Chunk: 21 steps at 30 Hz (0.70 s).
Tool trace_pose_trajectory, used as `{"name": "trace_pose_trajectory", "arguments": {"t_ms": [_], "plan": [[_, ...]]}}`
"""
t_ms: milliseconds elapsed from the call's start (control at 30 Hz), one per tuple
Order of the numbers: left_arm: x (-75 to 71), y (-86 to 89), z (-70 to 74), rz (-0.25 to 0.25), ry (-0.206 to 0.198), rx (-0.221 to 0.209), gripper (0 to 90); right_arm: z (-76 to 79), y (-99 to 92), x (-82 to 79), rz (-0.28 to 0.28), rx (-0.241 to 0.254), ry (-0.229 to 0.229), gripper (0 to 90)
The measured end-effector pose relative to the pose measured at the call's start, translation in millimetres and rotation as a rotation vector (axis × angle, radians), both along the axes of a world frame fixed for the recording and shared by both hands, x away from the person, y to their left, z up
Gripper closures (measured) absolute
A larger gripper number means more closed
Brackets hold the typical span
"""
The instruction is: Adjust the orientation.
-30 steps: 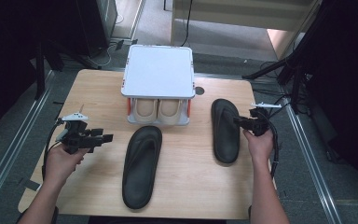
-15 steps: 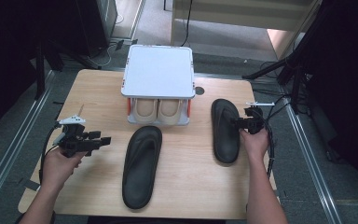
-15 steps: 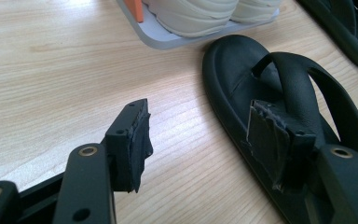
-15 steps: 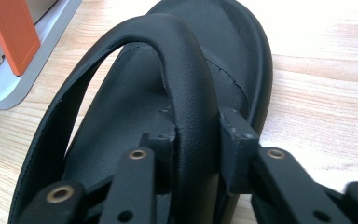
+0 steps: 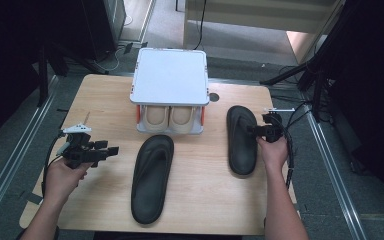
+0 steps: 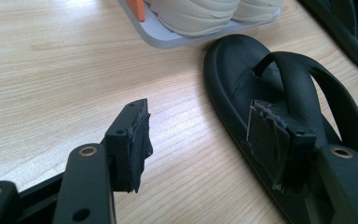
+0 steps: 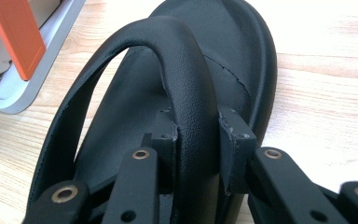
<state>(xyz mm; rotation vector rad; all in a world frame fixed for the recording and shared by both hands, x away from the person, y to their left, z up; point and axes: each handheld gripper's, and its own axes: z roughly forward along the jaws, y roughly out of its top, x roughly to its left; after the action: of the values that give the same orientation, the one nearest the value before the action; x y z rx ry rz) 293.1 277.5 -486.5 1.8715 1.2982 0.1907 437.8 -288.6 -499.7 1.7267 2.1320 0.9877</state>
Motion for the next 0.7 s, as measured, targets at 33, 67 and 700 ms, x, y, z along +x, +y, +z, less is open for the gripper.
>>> {"name": "trace_pose_trajectory", "arguments": {"t_ms": [33,67,700], "plan": [[0.1,0.0,0.0,-0.002,0.000,-0.001,39.6,0.5,0.0,-0.1,0.002,0.002,0.001,72.1],[0.1,0.0,0.1,-0.001,0.000,-0.002,39.6,1.0,-0.1,-0.3,0.001,0.005,0.001,72.0],[0.5,0.3,-0.1,-0.002,0.009,-0.006,38.9,21.0,13.5,-13.9,0.042,0.031,-0.004,71.6]]}}
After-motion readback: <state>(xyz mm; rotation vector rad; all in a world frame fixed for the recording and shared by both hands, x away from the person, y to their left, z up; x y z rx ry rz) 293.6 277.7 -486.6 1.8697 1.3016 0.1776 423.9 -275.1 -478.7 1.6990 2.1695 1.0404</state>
